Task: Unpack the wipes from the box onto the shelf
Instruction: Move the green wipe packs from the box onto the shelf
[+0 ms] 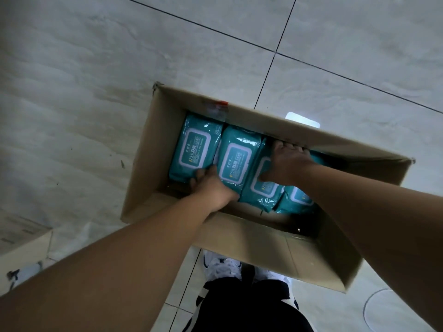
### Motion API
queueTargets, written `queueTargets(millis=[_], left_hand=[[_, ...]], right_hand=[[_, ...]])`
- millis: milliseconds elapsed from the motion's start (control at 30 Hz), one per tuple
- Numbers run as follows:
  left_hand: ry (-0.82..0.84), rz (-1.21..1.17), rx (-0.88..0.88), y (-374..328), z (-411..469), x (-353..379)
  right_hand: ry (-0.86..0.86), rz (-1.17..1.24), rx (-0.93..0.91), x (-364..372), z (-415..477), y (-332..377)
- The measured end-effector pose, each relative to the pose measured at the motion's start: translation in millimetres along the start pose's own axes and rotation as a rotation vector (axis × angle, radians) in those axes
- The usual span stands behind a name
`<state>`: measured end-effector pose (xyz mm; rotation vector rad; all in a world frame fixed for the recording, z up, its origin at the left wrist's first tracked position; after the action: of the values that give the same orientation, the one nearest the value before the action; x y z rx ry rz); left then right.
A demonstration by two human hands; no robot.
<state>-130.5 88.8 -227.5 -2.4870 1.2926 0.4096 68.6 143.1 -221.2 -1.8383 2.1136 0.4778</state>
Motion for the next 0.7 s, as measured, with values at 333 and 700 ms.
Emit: queueTargets(millis=[333, 700], left_hand=[[-0.014, -0.37, -0.034, 8.3, -6.3, 12.3], [0.043, -0.27, 0.145, -13.6, -50.0, -15.4]], right_hand=[[0.083, -0.054, -0.104, 3.9, -2.7, 6.1], [0.087, 0.017, -0.184, 4.8, -68.7, -2.1]])
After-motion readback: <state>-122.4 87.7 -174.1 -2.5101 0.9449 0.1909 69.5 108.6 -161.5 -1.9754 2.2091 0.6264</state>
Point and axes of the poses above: each hand's wrist, its own z-axis towards the middle knuckle, its own x-axis out of the palm, y = z × x, the point moved 5 cm from there along z, towards the middle knuckle, and after that the axes turned 1 degree about y, right-handed, at the moved point
